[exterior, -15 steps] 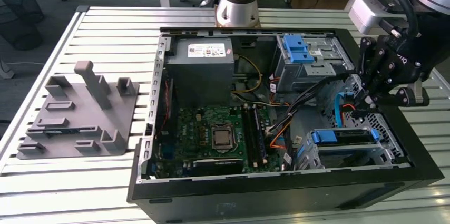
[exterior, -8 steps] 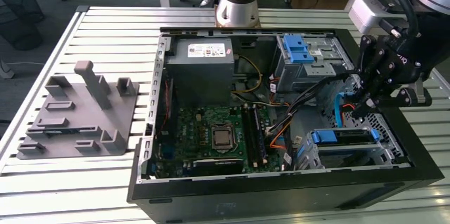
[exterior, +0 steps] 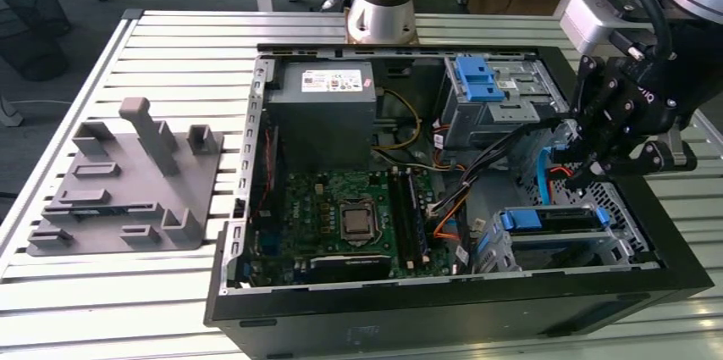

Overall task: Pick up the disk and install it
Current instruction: 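Insert the first disk wire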

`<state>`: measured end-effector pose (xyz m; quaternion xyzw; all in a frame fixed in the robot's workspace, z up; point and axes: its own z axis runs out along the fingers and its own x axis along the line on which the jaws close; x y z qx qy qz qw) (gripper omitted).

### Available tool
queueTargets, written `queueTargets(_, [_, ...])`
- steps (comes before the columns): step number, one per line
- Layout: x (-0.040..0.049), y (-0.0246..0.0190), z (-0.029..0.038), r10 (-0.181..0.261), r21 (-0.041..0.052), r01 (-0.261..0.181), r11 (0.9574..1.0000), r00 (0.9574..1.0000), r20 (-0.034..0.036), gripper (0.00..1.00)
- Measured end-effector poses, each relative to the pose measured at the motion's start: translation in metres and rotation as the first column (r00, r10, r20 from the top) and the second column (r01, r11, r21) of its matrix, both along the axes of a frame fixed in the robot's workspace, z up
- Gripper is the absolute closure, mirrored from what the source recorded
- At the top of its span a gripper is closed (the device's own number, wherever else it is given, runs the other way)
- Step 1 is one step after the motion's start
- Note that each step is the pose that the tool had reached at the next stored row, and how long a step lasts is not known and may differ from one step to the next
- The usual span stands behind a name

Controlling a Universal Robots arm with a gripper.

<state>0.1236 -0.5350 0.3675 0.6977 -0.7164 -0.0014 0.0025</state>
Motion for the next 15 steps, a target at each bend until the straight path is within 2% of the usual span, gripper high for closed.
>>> queueTargets(10, [0.0000, 0.0000, -0.0012, 0.000, -0.0002, 0.000, 1.0000, 1.0000, 0.0000, 0.69])
queueTargets(15, [0.0001, 0.0000, -0.0044, 0.000, -0.0016, 0.000, 1.0000, 1.0000, 0.0000, 0.69])
